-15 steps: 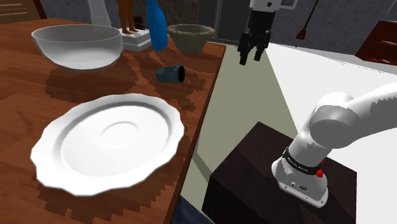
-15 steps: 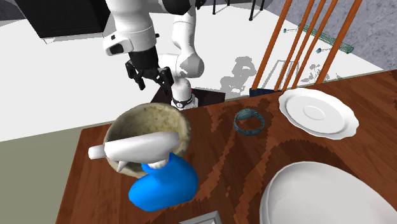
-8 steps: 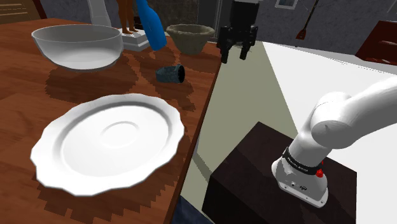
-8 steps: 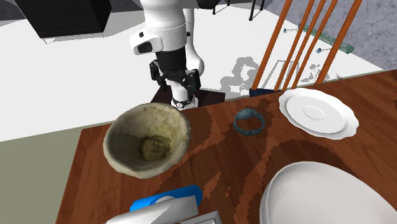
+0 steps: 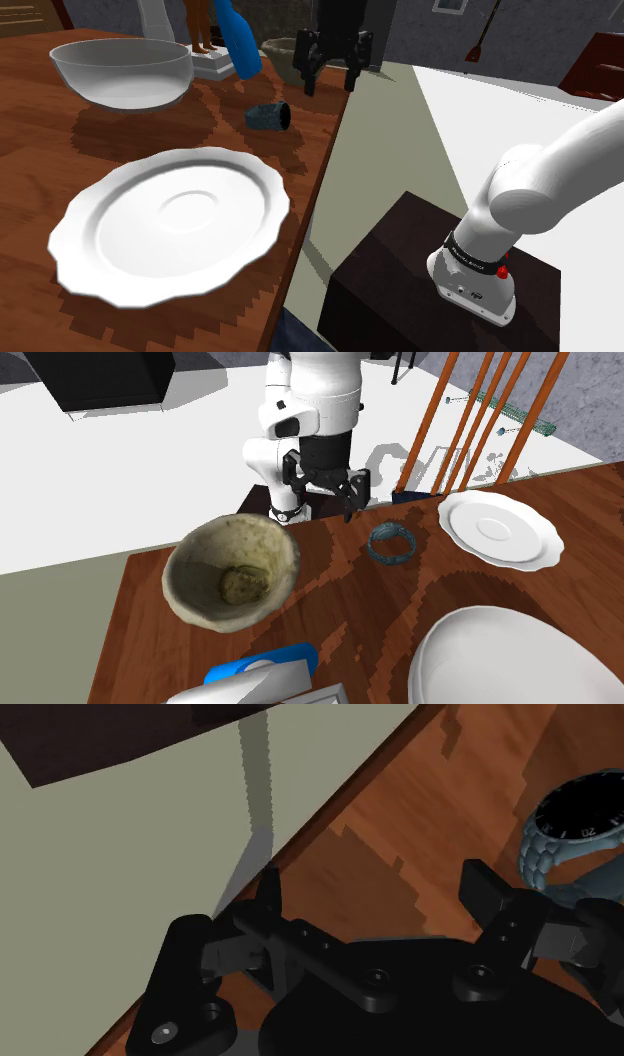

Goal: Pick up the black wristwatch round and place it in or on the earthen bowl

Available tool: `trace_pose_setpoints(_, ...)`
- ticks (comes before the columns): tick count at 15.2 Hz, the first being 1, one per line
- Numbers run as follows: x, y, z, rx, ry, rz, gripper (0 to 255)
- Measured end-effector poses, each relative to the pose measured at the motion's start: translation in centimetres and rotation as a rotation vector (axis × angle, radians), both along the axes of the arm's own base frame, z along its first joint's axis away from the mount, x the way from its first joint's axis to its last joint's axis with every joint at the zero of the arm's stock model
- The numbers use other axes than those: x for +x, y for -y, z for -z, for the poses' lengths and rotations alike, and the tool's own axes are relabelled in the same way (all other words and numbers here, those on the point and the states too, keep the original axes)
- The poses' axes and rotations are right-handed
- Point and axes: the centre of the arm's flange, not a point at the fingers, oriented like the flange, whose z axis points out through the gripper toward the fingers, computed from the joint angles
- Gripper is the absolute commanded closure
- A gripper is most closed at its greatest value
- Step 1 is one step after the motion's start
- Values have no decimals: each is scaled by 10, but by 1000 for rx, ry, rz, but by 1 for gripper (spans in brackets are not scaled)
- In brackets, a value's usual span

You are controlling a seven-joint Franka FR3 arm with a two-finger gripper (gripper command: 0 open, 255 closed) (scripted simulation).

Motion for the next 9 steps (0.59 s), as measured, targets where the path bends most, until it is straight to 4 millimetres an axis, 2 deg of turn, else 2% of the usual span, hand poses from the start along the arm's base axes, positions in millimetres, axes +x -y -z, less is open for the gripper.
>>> trace_pose_setpoints(6, 21, -75, -16, 0, 12, 54, 0)
trace_pose_setpoints(9, 26, -87, -12, 2, 13, 64, 0)
